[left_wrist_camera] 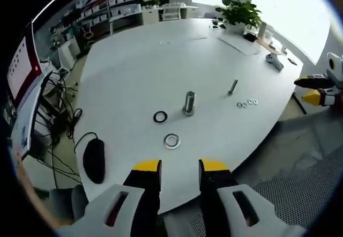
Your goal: Place the washer onto the threaded stud by aligning its center hole with the stud, sliding it down to the base, and recovering from edge contact or off-axis alignment until the washer reaches the visible bottom stop.
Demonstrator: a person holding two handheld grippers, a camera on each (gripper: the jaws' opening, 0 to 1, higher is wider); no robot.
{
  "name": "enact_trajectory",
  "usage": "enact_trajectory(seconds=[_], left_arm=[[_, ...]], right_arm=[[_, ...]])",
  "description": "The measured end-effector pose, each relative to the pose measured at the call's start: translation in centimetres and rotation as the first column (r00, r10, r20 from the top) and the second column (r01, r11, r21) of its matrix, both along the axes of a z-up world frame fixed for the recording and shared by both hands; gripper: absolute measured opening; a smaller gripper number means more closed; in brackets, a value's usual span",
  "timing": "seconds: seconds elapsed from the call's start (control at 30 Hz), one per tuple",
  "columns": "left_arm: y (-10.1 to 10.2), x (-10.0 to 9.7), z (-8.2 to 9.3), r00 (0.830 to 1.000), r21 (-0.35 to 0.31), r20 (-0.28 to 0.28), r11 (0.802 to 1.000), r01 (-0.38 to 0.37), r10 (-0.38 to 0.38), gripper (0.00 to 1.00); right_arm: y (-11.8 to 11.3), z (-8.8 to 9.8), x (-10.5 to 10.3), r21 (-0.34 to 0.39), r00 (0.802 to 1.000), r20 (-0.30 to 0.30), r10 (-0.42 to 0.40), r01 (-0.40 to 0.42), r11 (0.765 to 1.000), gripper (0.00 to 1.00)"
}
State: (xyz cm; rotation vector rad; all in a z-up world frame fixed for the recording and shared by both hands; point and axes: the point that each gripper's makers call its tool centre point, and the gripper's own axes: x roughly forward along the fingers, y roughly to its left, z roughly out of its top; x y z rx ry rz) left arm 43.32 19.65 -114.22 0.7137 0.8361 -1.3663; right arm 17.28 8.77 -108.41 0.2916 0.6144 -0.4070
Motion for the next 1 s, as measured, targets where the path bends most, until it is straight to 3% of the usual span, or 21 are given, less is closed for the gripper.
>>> enact_trajectory(seconds=[0.33,0.4,0.5,0.63,0.77,1.0], left_arm=[[-1.1,0.6,-3.6,0.998,0.123,0.001,0.991,0.060,-0.060,0.28],[-1.2,0.6,-4.5,0.998,0.146,-0.021,0.988,0.056,-0.053,0.28],[-0.8,1.1,-6.3,0.998,0.207,-0.027,0.976,0.063,-0.058,0.28],[-1.6,1.5,-7.2,0.997,0.219,-0.026,0.973,0.074,-0.070,0.28],[-1.5,1.9,-7.6,0.994,0.248,0.013,0.963,0.105,-0.112,0.29],[-2.2,2.1,-8.1,0.993,0.272,0.000,0.955,0.114,-0.119,0.29]], right_arm=[[-0.1,-0.4,0.0,0.003,1.000,-0.009,-0.002,0.002,1.000,0.43],[-0.1,-0.4,0.0,0.006,1.000,-0.008,-0.002,0.002,1.000,0.43],[-0.2,-0.6,0.1,0.008,1.000,-0.008,-0.002,0.002,1.000,0.43],[-0.1,-0.4,0.0,0.011,1.000,-0.012,-0.002,0.002,1.000,0.42],[0.0,-0.5,0.0,0.007,1.000,-0.014,0.002,-0.002,1.000,0.42],[-0.1,-0.4,-0.1,0.008,1.000,-0.012,-0.005,0.005,1.000,0.42]])
